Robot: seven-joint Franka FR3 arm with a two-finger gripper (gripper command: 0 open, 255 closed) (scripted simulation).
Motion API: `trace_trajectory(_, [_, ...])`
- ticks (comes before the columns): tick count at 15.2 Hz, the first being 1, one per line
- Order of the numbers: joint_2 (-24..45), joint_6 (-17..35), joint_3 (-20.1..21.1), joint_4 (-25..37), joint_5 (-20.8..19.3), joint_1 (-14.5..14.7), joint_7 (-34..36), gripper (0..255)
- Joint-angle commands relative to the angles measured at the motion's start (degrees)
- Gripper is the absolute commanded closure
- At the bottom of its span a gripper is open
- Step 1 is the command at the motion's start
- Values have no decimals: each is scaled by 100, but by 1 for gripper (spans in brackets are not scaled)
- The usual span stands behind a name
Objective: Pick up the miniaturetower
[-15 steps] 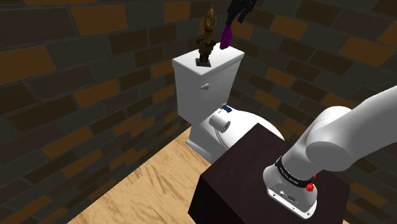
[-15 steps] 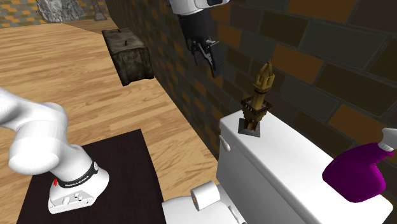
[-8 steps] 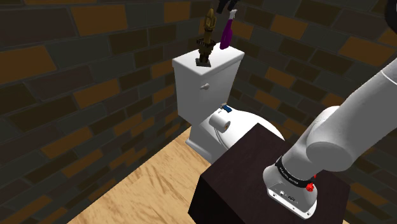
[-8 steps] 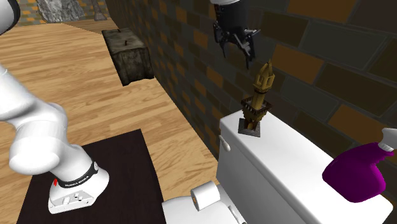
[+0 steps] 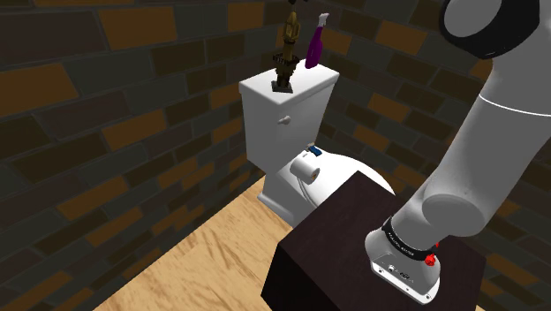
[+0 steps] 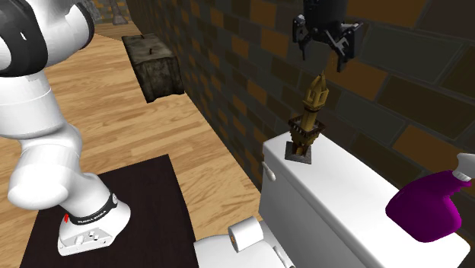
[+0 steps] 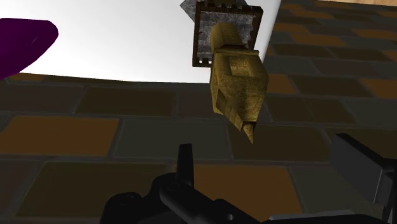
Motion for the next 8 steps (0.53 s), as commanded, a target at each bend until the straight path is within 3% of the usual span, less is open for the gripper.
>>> trace_trajectory(1, [13,115,8,-93,21,3,-39,0])
trace_trajectory(8, [-153,614,25,-751,-22,67,-94,0])
